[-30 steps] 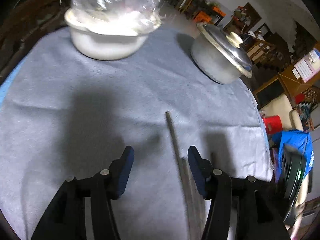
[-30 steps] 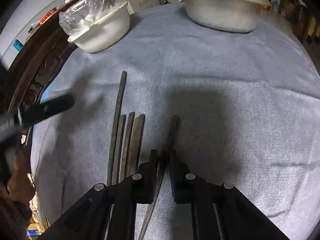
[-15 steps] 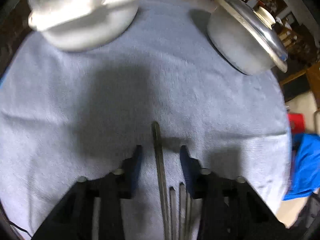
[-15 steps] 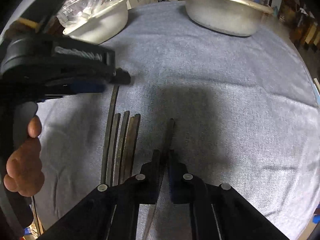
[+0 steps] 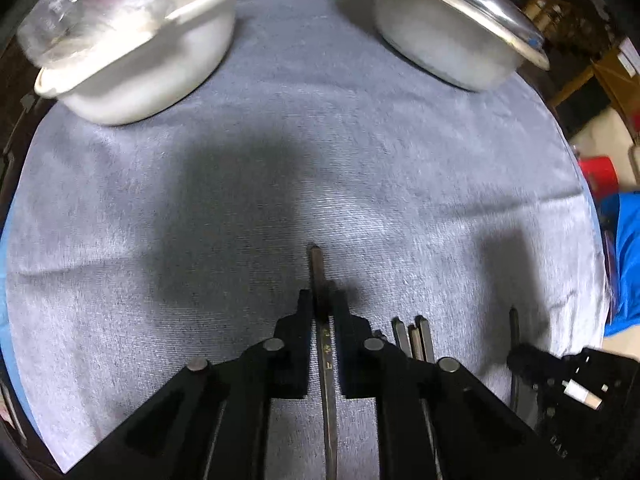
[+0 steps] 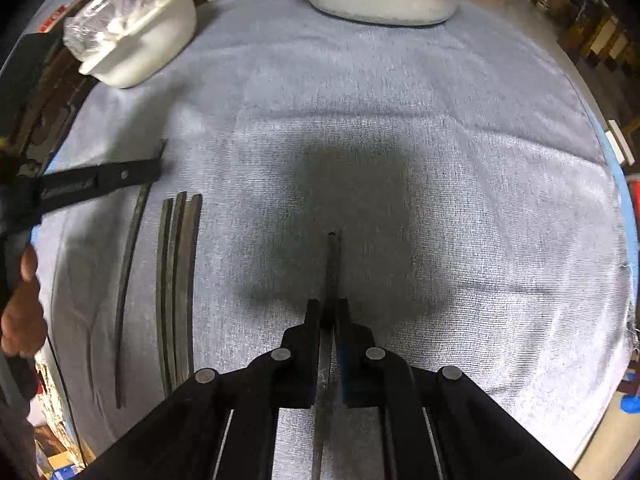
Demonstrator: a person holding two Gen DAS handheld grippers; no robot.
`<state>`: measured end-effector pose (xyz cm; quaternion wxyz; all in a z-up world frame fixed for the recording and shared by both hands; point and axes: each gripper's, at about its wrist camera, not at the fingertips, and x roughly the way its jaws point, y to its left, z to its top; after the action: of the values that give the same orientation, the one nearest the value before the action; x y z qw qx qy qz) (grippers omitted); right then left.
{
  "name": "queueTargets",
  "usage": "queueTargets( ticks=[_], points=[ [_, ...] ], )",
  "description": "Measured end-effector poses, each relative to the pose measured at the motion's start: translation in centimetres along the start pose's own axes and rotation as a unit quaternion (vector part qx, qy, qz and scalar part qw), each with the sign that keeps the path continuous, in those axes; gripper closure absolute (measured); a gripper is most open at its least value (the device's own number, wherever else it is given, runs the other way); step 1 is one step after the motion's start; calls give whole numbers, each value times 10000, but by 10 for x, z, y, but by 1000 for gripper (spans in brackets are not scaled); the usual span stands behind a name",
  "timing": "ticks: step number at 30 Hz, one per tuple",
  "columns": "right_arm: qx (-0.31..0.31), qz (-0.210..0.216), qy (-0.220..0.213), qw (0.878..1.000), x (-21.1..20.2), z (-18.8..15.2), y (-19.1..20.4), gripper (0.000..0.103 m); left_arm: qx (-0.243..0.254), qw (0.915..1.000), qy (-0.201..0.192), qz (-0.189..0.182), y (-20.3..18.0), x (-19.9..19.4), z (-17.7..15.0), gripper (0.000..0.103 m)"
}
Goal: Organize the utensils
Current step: 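Grasp one dark chopstick with the right gripper while the left gripper grasps another, then lift both chopsticks and carry them over the utensil holder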
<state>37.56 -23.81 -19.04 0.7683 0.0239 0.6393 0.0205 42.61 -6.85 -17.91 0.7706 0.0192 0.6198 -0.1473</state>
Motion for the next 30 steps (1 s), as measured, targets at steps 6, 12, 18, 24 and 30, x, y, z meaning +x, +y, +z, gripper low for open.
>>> queueTargets(
  ticks=[6, 12, 18, 24, 30],
  points=[
    [-49, -42, -183, 9998, 0, 2, 6, 96, 81, 9997, -199, 137, -11, 0, -3, 94],
    [63, 271, -542, 9981, -12, -25, -8, 97, -114, 9984, -547, 58, 6, -18, -27, 97],
    [-31, 390, -1425, 9890, -64, -58, -7, 97, -198, 9916, -1259, -214, 18, -79, -77, 97],
    [-73, 428, -2459, 9683, -126, -110, -4, 97, -170, 9762, -2122, -402, 4, -154, -126, 97],
    [-72, 525, -3408, 9387, -166, -162, 9, 97, -121, 9553, -2915, -483, -10, -218, -186, 98]
  ],
)
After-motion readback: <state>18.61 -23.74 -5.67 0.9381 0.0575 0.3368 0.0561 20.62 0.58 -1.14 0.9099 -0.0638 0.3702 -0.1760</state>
